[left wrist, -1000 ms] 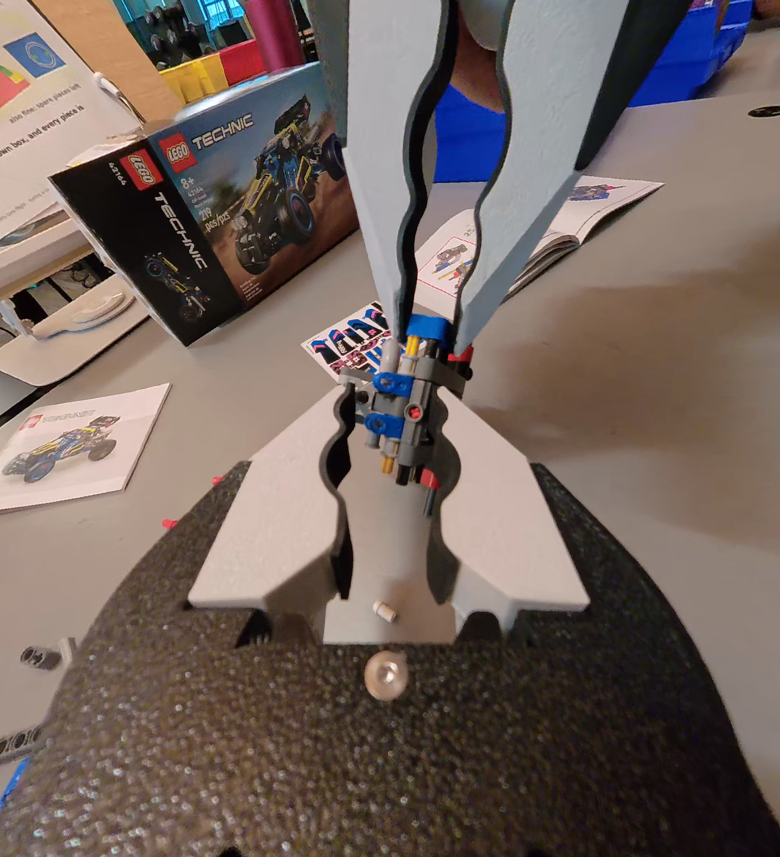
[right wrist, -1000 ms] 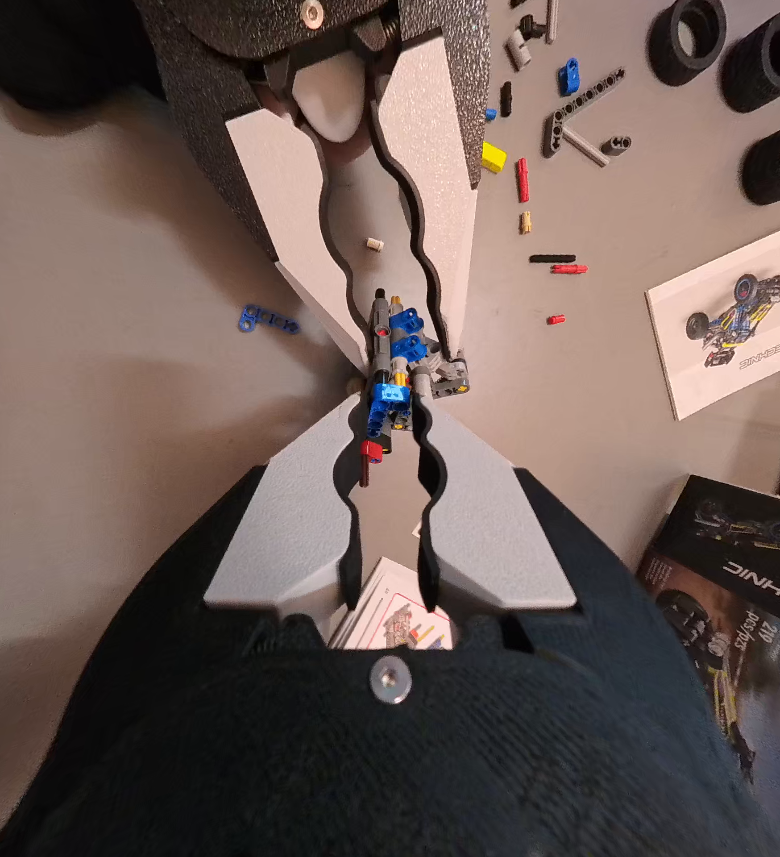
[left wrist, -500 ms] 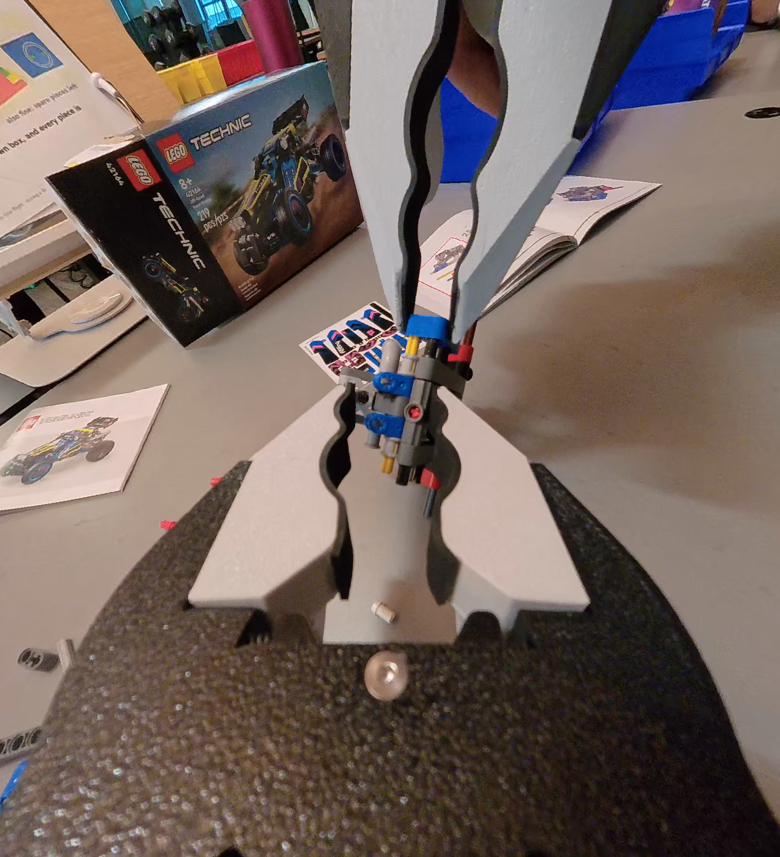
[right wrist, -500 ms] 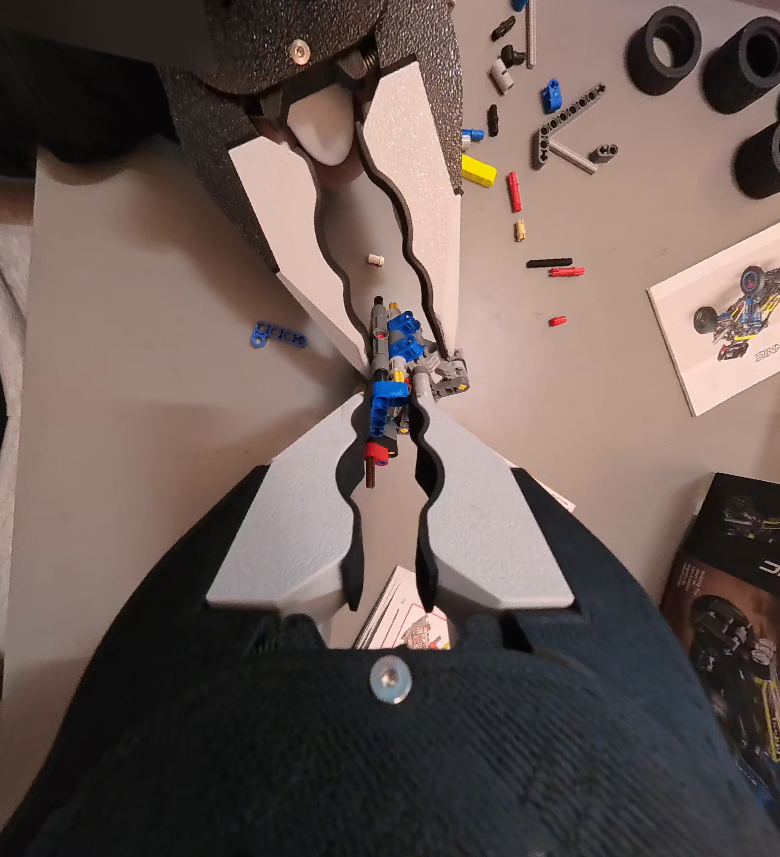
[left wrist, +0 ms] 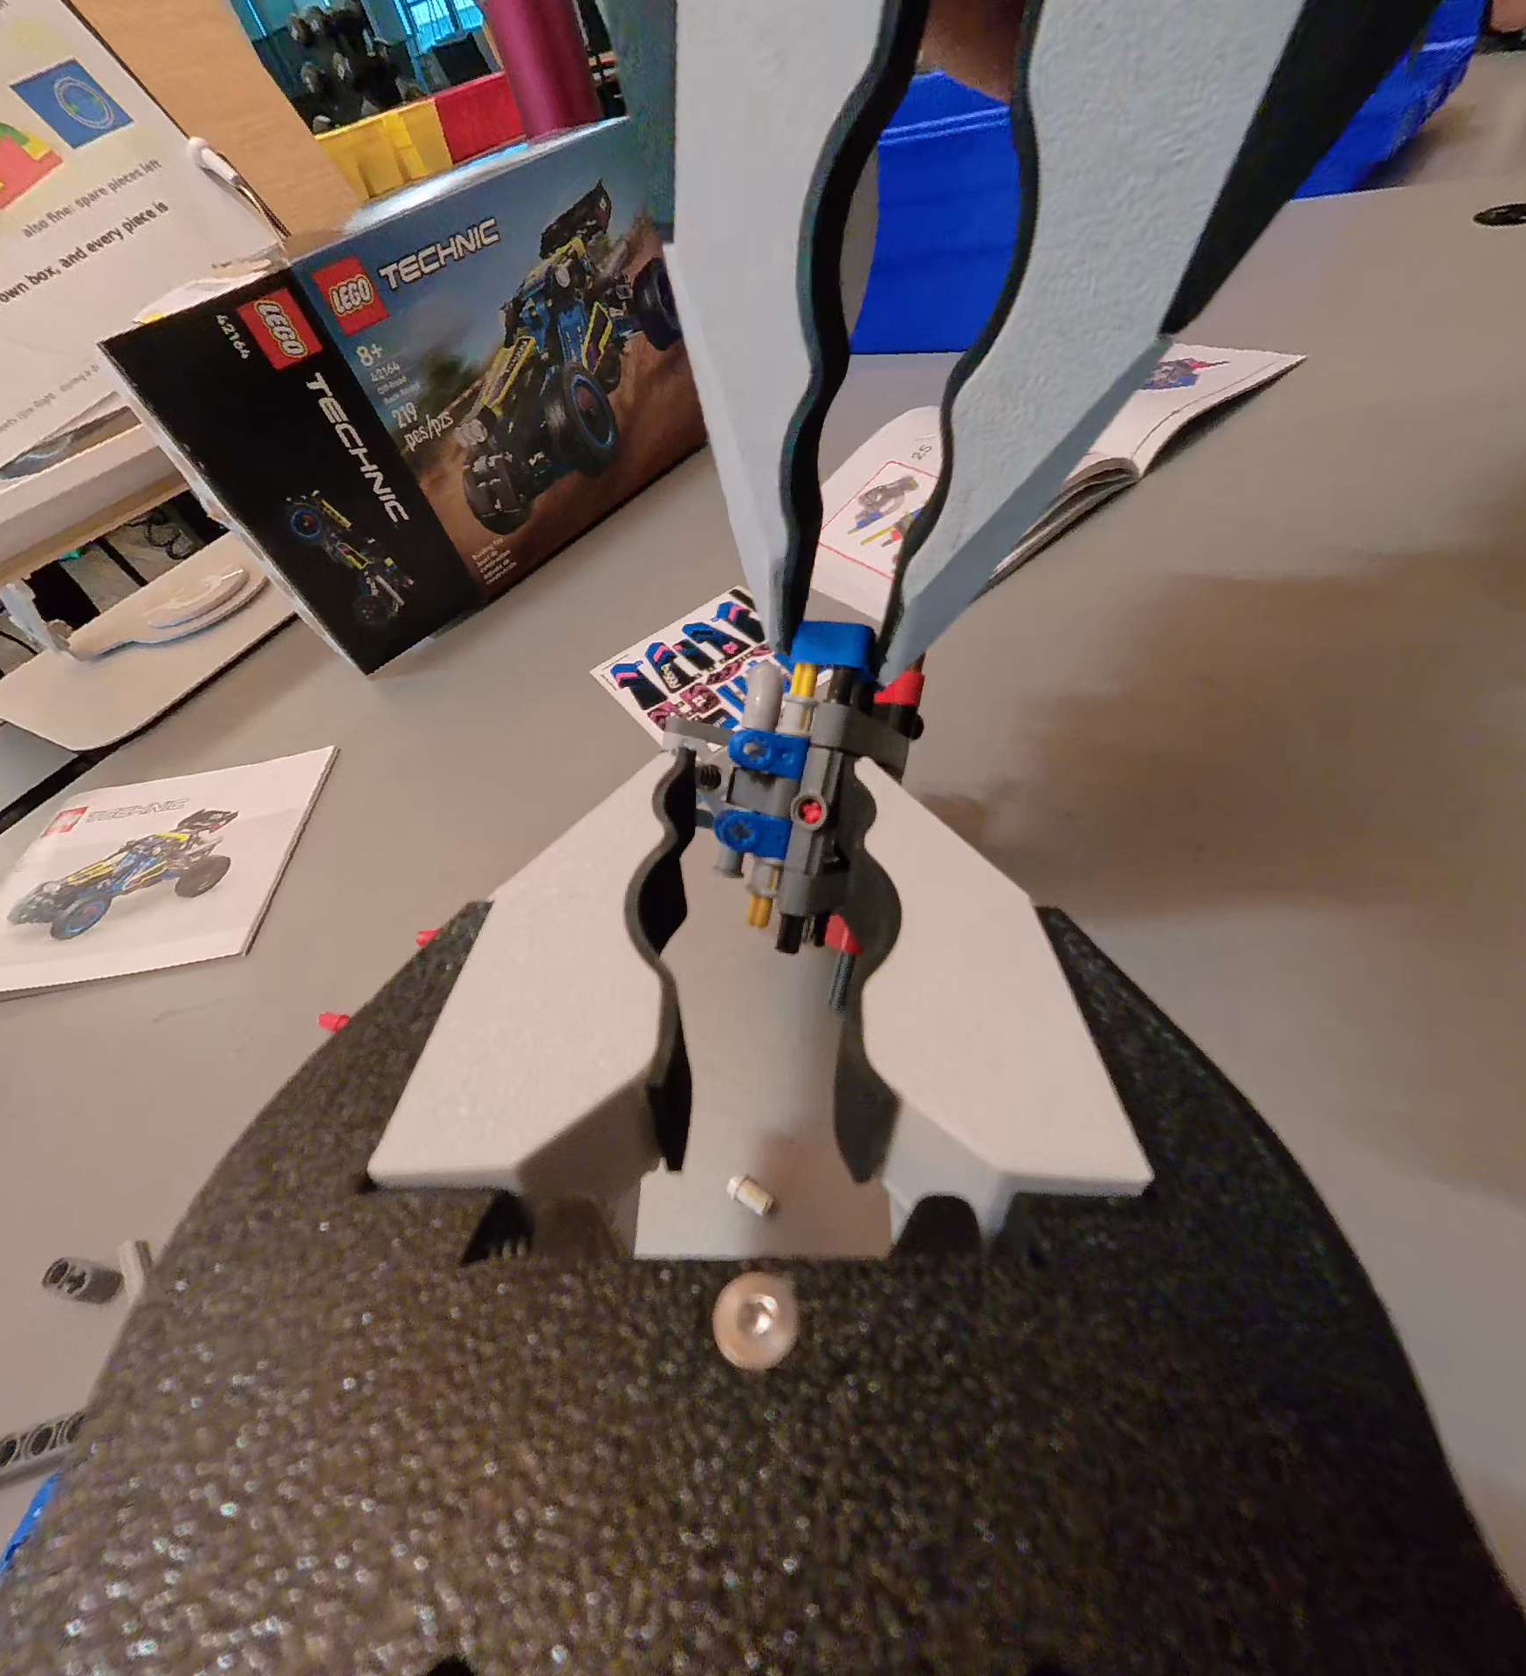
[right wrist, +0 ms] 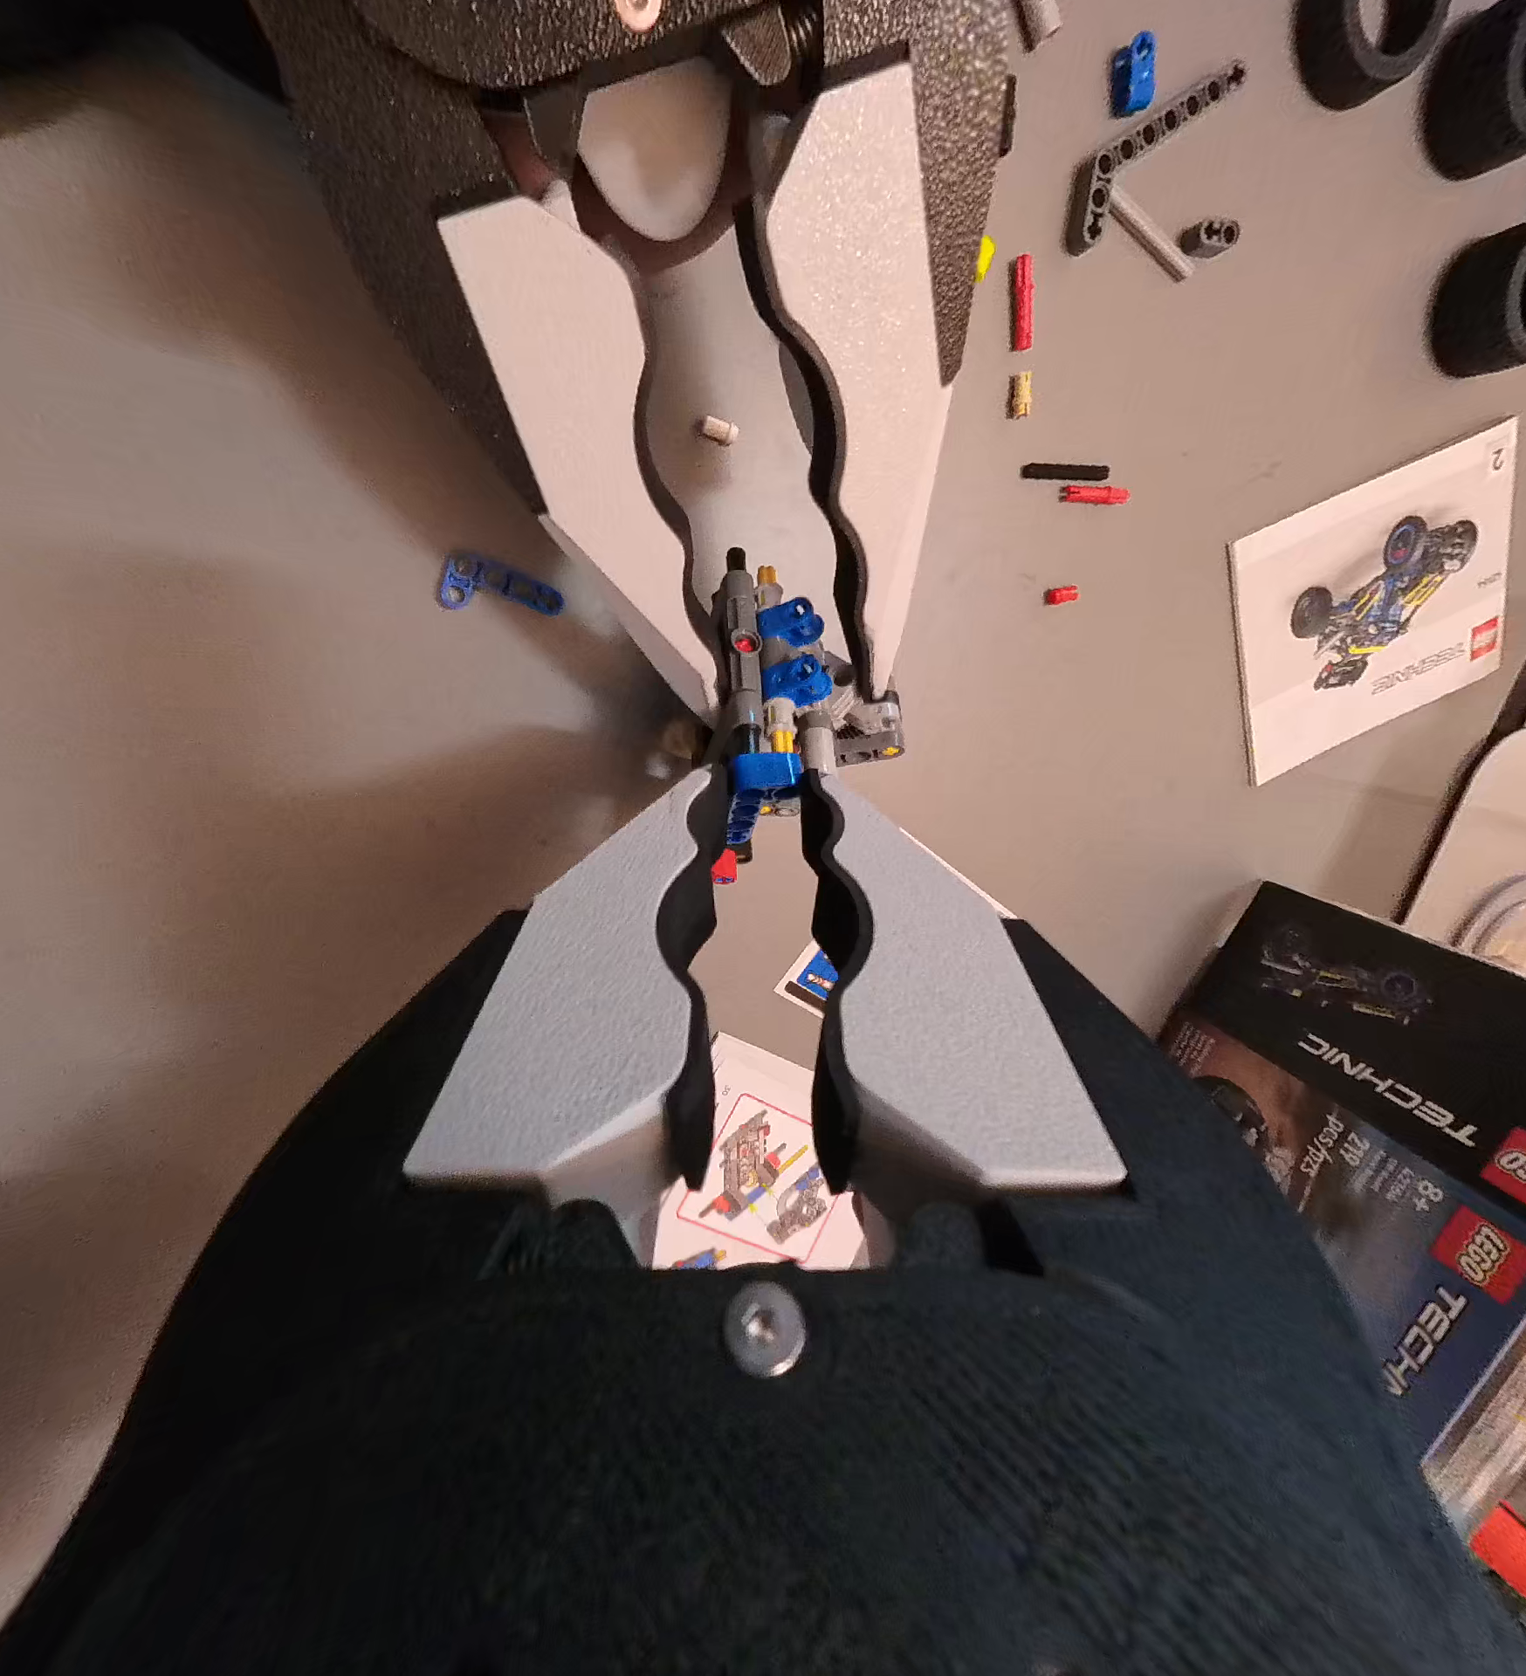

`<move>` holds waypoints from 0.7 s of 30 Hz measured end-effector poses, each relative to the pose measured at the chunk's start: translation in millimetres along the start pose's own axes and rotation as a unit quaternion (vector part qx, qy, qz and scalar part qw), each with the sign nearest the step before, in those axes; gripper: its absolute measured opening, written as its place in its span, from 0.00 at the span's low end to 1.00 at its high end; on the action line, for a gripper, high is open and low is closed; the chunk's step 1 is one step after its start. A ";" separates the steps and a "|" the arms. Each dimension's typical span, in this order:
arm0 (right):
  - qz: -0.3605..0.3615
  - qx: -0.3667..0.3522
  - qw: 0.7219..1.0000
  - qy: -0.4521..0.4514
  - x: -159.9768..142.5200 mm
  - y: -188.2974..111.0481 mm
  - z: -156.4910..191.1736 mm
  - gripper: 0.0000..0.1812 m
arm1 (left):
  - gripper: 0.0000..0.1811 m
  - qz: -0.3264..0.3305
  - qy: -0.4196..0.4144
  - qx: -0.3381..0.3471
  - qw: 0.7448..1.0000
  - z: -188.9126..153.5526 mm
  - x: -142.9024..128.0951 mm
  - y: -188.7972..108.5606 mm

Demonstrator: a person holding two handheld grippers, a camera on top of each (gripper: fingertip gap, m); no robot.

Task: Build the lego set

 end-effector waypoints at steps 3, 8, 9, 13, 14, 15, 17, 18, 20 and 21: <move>0.016 0.002 1.000 -0.016 3.2 0.4 0.2 0.08 | 0.16 0.000 0.000 -0.001 1.000 -0.1 0.0 0.0; 0.033 -0.022 0.999 -0.024 7.1 1.4 2.8 0.08 | 0.16 0.001 -0.003 0.001 1.000 0.7 -0.3 -0.5; 0.040 -0.033 0.998 -0.033 8.4 1.3 4.6 0.08 | 0.16 0.001 -0.002 0.002 1.000 0.7 -0.3 -0.5; 0.046 -0.067 0.997 -0.019 10.2 3.3 7.3 0.08 | 0.16 0.002 -0.006 0.006 1.000 1.4 -0.6 -0.6; 0.039 -0.069 0.997 -0.006 8.8 3.6 6.9 0.08 | 0.16 0.002 -0.007 0.007 1.000 1.6 -0.6 -0.6; 0.030 -0.065 0.997 0.005 6.9 3.1 6.8 0.08 | 0.16 0.001 -0.006 0.005 1.000 1.3 -0.4 -0.4; 0.010 -0.050 0.999 0.019 2.6 1.5 5.6 0.08 | 0.16 0.000 -0.002 0.004 1.000 0.6 -0.1 0.0; -0.007 -0.043 0.999 0.026 -0.2 1.4 4.5 0.08 | 0.16 0.000 -0.002 0.003 1.000 0.7 -0.1 -0.1; -0.044 -0.022 0.997 0.051 -6.1 1.1 2.4 0.08 | 0.16 -0.002 -0.001 0.001 1.000 0.6 0.0 -0.4; -0.059 -0.013 0.996 0.062 -9.1 0.8 1.8 0.08 | 0.16 -0.002 0.000 -0.001 1.000 0.3 0.2 0.0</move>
Point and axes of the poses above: each gripper's, where its closed fingertips meet, y out along the fingers, x out of its top, z = x × y across the jaws, the point moved 8 cm from there along -y, back along the fingers, and after that the axes turned 14 degrees about -x, right-handed, at the moved point
